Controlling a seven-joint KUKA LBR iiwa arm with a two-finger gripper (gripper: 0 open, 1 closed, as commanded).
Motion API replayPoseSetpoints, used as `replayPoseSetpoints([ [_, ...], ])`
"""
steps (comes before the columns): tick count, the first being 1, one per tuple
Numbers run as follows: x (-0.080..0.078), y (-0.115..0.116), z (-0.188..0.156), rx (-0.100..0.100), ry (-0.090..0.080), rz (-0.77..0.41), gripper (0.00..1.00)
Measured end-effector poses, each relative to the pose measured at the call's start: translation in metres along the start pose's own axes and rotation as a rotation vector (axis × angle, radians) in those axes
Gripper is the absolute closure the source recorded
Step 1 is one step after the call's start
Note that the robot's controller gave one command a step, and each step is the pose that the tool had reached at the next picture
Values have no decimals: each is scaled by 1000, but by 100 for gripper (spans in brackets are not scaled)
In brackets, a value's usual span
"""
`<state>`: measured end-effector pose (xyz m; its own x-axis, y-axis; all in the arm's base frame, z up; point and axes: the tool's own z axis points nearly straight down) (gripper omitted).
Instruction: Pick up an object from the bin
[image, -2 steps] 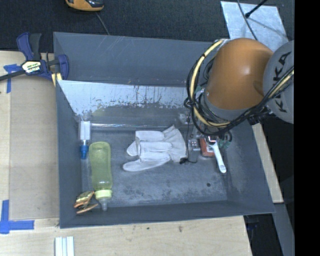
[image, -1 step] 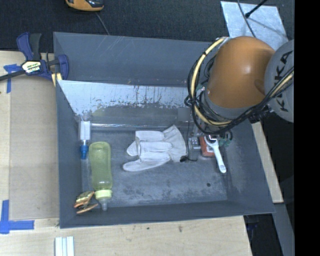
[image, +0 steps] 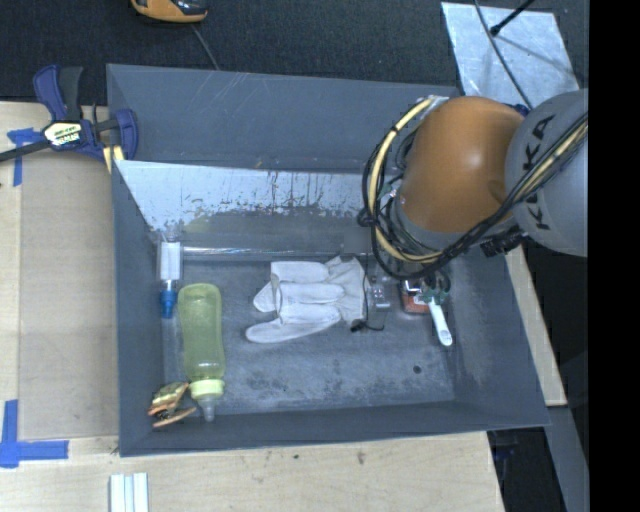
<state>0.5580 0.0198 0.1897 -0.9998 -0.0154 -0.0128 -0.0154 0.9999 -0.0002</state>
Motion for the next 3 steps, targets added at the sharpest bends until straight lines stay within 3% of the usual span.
replayPoseSetpoints([
  [1, 4, 3, 63, 0, 6, -94, 0],
  [2, 3, 4, 77, 0, 10, -120, 0],
  [3, 14, 0, 83, -1, 18, -156, 0],
])
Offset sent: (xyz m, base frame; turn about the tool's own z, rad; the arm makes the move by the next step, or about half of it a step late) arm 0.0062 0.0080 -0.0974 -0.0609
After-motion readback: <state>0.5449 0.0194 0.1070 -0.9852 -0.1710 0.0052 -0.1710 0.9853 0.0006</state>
